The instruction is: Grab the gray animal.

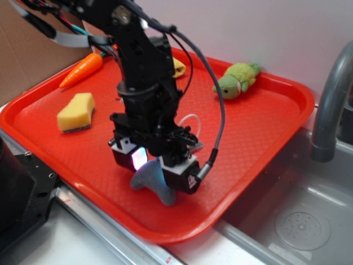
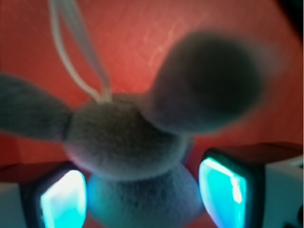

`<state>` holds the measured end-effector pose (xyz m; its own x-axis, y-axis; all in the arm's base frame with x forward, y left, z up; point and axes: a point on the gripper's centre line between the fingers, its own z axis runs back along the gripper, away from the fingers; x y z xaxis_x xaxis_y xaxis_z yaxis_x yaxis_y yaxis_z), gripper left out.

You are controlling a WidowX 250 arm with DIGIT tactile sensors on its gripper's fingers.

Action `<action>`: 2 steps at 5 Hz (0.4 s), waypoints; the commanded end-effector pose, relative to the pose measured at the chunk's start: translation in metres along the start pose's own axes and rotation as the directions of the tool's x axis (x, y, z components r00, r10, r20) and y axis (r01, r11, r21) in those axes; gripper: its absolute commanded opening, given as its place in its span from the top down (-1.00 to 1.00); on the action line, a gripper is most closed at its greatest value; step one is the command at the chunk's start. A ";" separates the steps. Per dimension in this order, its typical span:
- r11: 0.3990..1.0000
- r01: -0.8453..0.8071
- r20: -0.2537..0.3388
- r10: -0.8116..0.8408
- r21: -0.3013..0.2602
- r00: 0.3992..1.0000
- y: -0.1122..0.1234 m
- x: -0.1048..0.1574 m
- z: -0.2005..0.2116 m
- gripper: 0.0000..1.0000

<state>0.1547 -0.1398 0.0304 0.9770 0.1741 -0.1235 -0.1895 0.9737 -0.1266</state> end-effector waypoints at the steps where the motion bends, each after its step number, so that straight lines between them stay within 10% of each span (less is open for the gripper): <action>1: 1.000 -0.001 -0.003 0.001 0.016 1.000 -0.017 -0.058 0.004 1.00; 2: 0.998 0.040 0.027 -0.041 0.056 0.999 -0.012 -0.095 0.027 1.00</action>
<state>0.0644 -0.1610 0.0661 0.9876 0.1250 -0.0945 -0.1305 0.9900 -0.0534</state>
